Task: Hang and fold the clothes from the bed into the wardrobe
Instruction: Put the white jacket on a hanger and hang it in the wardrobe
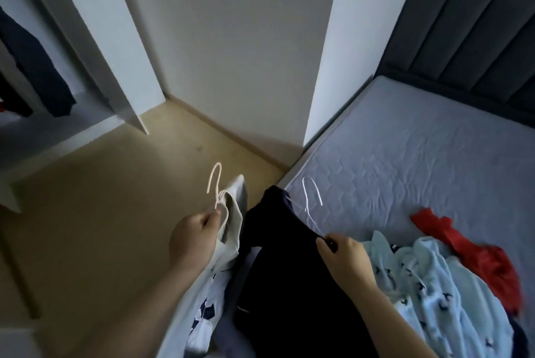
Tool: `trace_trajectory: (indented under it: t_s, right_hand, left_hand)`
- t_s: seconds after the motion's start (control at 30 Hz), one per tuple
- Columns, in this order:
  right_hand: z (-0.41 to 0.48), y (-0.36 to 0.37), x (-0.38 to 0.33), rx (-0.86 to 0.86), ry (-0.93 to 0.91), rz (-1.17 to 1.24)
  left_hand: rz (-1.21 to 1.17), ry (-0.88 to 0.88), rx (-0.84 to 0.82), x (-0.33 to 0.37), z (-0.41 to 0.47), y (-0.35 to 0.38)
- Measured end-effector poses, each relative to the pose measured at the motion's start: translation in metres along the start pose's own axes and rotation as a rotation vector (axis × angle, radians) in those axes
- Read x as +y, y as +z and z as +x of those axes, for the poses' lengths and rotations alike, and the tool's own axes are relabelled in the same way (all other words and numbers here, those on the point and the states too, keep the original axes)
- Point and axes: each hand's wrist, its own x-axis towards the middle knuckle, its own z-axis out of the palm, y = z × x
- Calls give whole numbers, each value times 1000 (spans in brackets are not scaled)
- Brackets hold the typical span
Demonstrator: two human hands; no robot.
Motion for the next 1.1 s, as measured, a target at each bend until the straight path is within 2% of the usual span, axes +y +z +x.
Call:
trace_trajectory:
  t_s: [0.2, 0.4, 0.67, 0.83, 0.93, 1.1]
  right_hand:
    - [4, 49, 84, -132, 255, -173]
    - [5, 86, 144, -68, 504, -225]
    - [16, 118, 199, 56, 597, -297]
    - [18, 136, 245, 63, 688, -340]
    - [18, 150, 265, 73, 718, -272]
    - [29, 172, 262, 211, 678, 59]
  left_hand:
    - [0, 0, -167, -14, 30, 82]
    - [-70, 86, -299, -29, 45, 143]
    - [-95, 150, -421, -28, 44, 220]
    - [-115, 152, -495, -35, 24, 278]
    - [-80, 154, -504, -38, 15, 305]
    - [-55, 136, -539, -40, 11, 328]
